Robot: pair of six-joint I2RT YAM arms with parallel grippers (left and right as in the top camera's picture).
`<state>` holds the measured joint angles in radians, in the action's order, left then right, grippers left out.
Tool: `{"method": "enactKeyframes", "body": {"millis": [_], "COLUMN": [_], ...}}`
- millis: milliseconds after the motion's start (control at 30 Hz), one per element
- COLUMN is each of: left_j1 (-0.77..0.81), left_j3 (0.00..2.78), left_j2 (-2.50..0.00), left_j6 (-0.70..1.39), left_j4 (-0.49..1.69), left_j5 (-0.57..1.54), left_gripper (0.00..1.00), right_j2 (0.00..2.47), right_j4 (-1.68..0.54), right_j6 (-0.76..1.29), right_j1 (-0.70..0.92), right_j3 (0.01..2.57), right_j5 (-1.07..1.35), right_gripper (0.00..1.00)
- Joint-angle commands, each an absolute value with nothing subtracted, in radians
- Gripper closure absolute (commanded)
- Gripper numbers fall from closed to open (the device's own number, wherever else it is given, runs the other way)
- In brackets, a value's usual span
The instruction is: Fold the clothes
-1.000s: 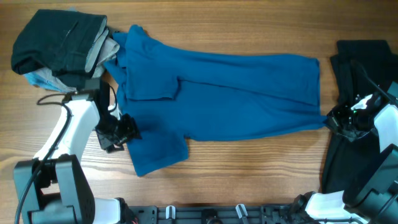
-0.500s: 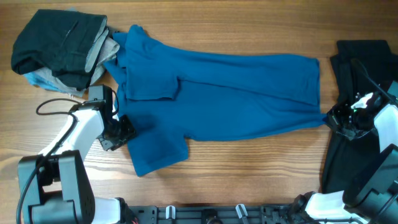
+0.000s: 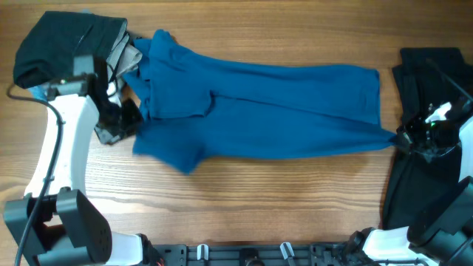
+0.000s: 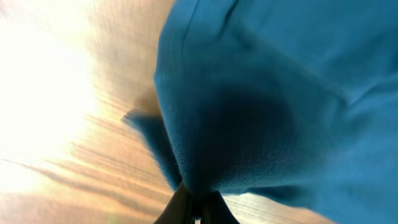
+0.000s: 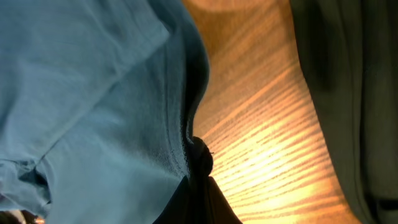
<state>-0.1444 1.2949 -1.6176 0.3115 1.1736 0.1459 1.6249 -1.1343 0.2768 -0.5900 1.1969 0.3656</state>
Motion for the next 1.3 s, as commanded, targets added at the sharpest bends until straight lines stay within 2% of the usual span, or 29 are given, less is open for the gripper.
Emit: {"method": "enactKeyframes", "body": {"millis": [0, 133, 267, 467, 733, 1000, 1033, 1067, 1100, 1133, 1200, 1267], "left_j1": [-0.149, -0.138, -0.091, -0.047, -0.047, -0.041, -0.041, -0.041, -0.041, -0.041, -0.047, -0.058], "left_j3": [1.383, 1.382, 1.382, 1.380, 1.380, 1.380, 1.380, 1.380, 1.380, 1.380, 1.383, 1.387], "left_j2": [-1.608, -1.609, -1.624, -1.686, -1.778, -1.912, -1.925, -1.938, -1.942, -1.942, -1.935, -1.915], "left_j6": [0.288, 0.288, 0.263, 0.246, 0.246, 0.247, 0.247, 0.247, 0.247, 0.247, 0.246, 0.238], "left_j4": [1.133, 0.938, 0.765, 0.695, 0.514, 0.321, 0.300, 0.272, 0.258, 0.249, 0.244, 0.281], "left_j5": [0.105, 0.221, 0.219, 0.076, 0.078, 0.161, 0.184, 0.202, 0.201, 0.202, 0.201, 0.210], "left_gripper": [0.96, 0.96, 0.96, 0.96, 0.96, 0.95, 0.92, 0.72, 0.49, 0.41, 0.23, 0.18], "right_j2": [1.610, 1.613, 1.613, 1.631, 1.802, 1.915, 1.915, 1.915, 1.914, 1.913, 1.904, 1.879], "right_j4": [-1.092, -0.982, -0.872, -0.640, -0.427, -0.293, -0.287, -0.281, -0.281, -0.287, -0.311, -0.360], "right_j6": [0.252, 0.322, 0.370, 0.401, 0.532, 0.522, 0.523, 0.508, 0.476, 0.449, 0.443, 0.432], "right_j1": [-0.587, -0.587, -0.558, -0.450, -0.406, -0.406, -0.406, -0.406, -0.406, -0.411, -0.422, -0.437], "right_j3": [1.225, 1.224, 1.222, 1.222, 1.221, 1.221, 1.221, 1.221, 1.221, 1.221, 1.221, 1.221], "right_j5": [0.376, 0.435, 0.435, 0.406, 0.326, 0.366, 0.366, 0.369, 0.387, 0.411, 0.428, 0.449], "right_gripper": [0.96, 0.96, 0.96, 0.95, 0.95, 0.94, 0.82, 0.37, 0.23, 0.19, 0.19, 0.20]}}
